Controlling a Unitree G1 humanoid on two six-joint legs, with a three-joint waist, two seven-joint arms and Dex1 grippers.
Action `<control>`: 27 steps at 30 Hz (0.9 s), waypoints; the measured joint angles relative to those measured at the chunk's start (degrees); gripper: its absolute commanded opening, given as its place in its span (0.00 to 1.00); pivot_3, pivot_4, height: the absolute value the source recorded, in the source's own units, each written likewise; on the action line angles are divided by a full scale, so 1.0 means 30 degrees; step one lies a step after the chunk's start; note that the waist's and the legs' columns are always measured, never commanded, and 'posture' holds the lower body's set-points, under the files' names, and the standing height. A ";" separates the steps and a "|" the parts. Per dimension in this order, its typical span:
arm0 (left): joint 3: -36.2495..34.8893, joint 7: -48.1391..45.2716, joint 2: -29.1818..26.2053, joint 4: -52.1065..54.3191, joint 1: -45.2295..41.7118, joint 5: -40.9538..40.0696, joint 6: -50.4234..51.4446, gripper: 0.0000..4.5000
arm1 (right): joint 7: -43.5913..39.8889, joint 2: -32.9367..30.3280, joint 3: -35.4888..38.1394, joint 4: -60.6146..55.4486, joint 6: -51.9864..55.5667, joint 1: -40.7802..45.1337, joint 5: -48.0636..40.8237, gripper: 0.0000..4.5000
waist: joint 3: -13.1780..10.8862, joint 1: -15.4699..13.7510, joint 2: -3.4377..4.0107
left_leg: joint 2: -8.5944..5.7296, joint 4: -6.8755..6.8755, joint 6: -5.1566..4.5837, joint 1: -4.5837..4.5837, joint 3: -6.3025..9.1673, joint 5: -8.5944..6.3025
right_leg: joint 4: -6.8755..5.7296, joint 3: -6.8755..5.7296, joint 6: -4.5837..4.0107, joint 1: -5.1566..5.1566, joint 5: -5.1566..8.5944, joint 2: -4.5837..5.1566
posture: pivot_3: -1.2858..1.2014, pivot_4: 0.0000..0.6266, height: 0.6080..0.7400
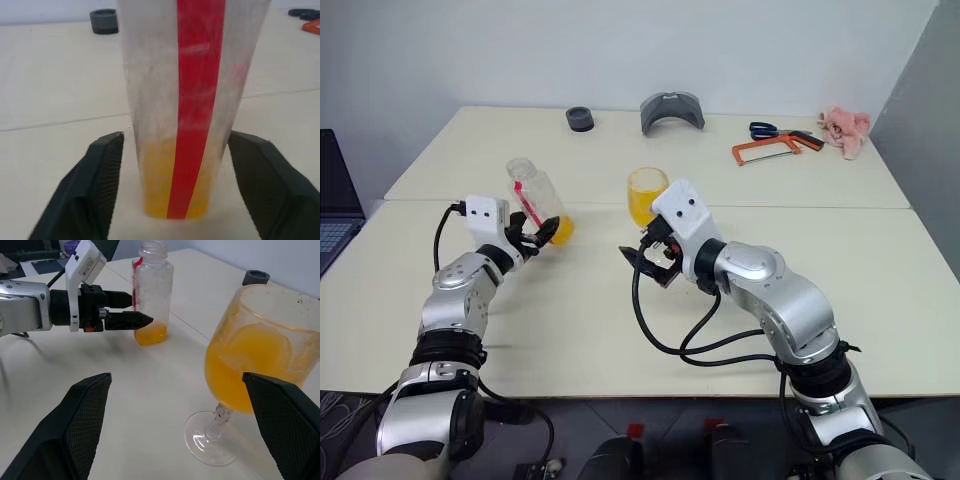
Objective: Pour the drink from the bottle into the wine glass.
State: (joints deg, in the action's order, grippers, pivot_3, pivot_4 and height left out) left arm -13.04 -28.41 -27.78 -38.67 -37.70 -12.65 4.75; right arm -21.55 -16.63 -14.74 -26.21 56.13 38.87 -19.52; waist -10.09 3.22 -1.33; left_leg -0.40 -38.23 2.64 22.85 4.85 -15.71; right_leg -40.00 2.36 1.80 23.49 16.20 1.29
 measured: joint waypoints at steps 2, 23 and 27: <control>0.0030 -0.0008 -0.0003 0.0005 -0.0001 0.0039 -0.0034 0.99 | -0.0086 -0.0052 0.0000 -0.0008 0.0007 0.0000 -0.0008 1.00 | 0.0000 -0.0003 0.0000 | 0.0000 0.0001 0.0000 -0.0001 -0.0003 0.0000 | 0.0000 0.0002 0.0000 -0.0001 0.0000 0.0002 | 0.52 0.24 1.00; -0.0371 0.1095 0.0159 1.0780 0.7823 -0.0318 0.1020 0.99 | 0.1349 0.1718 0.1473 0.2986 -1.5352 -1.1897 0.3282 1.00 | 0.0020 -0.0194 -0.0032 | 0.0050 0.0052 -0.0003 -0.0102 -0.0038 -0.0003 | 0.0031 0.0037 0.0005 -0.0089 0.0003 0.0008 | 0.52 0.24 1.00; -0.0507 0.1474 0.0590 1.1844 0.8408 -0.0684 0.1708 0.99 | 0.1858 0.2157 0.2382 0.4623 -1.7473 -1.2100 0.3762 1.00 | 0.0019 -0.0243 -0.0032 | 0.0047 0.0051 -0.0002 -0.0103 -0.0044 -0.0002 | 0.0031 0.0040 0.0005 -0.0090 0.0003 0.0005 | 0.52 0.24 1.00</control>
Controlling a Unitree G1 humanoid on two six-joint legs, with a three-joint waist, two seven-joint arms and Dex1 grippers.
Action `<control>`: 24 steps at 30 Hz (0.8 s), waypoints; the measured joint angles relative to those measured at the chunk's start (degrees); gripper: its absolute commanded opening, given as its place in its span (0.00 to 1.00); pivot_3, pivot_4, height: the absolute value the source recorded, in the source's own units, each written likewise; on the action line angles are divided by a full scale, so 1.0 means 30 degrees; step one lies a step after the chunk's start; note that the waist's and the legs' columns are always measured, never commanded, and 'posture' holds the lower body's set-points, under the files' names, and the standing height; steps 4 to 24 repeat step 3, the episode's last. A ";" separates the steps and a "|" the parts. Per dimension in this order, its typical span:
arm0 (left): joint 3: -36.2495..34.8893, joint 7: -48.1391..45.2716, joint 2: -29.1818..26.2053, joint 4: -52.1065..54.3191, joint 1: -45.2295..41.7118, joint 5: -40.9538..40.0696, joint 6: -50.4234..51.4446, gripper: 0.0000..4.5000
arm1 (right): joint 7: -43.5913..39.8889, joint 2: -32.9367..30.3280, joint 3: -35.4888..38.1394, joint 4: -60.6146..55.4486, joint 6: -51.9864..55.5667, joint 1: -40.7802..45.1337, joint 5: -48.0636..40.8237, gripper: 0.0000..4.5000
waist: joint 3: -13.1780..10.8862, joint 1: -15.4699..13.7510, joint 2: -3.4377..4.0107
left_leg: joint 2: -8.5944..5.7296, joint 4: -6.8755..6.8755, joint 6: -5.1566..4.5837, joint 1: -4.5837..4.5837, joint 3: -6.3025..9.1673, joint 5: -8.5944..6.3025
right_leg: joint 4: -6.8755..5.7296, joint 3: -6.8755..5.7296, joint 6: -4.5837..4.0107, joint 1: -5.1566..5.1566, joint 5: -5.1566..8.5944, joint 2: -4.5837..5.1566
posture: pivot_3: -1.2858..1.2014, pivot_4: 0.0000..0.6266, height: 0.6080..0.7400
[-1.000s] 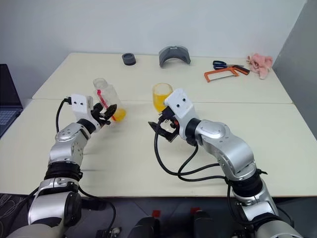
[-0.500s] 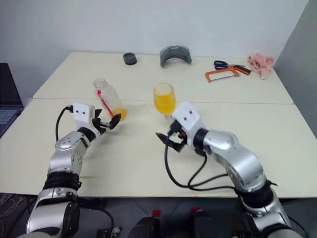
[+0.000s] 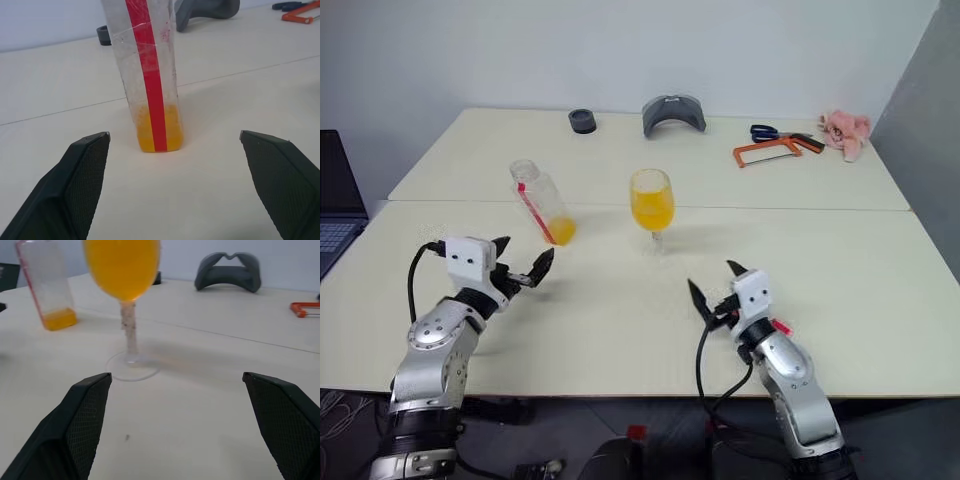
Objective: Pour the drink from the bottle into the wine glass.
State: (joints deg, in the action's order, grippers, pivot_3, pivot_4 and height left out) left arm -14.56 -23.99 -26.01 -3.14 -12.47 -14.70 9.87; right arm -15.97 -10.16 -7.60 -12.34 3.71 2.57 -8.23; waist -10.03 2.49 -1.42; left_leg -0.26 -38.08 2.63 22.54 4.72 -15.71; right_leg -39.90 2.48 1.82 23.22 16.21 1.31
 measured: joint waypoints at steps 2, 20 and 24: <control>0.0001 0.0299 0.0155 0.0183 -0.0020 0.0006 0.0047 0.99 | 0.0045 0.0072 0.0294 0.0527 -0.0644 0.0085 0.0119 1.00 | 0.0000 -0.0014 0.0001 | -0.0003 0.0000 0.0000 -0.0005 -0.0006 0.0000 | 0.0000 0.0006 0.0000 -0.0001 0.0000 -0.0002 | 0.52 0.24 1.00; 0.0018 0.0330 0.0253 0.0178 -0.0059 0.0022 -0.0016 0.99 | 0.0091 0.0125 0.0486 0.0786 -0.0850 0.0164 0.0129 1.00 | 0.0000 -0.0027 0.0001 | -0.0009 0.0001 0.0000 -0.0006 -0.0010 0.0000 | 0.0001 0.0007 -0.0001 -0.0002 0.0000 -0.0002 | 0.52 0.24 1.00; 0.0018 0.0330 0.0253 0.0178 -0.0059 0.0022 -0.0016 0.99 | 0.0091 0.0125 0.0486 0.0786 -0.0850 0.0164 0.0129 1.00 | 0.0000 -0.0027 0.0001 | -0.0009 0.0001 0.0000 -0.0006 -0.0010 0.0000 | 0.0001 0.0007 -0.0001 -0.0002 0.0000 -0.0002 | 0.52 0.24 1.00</control>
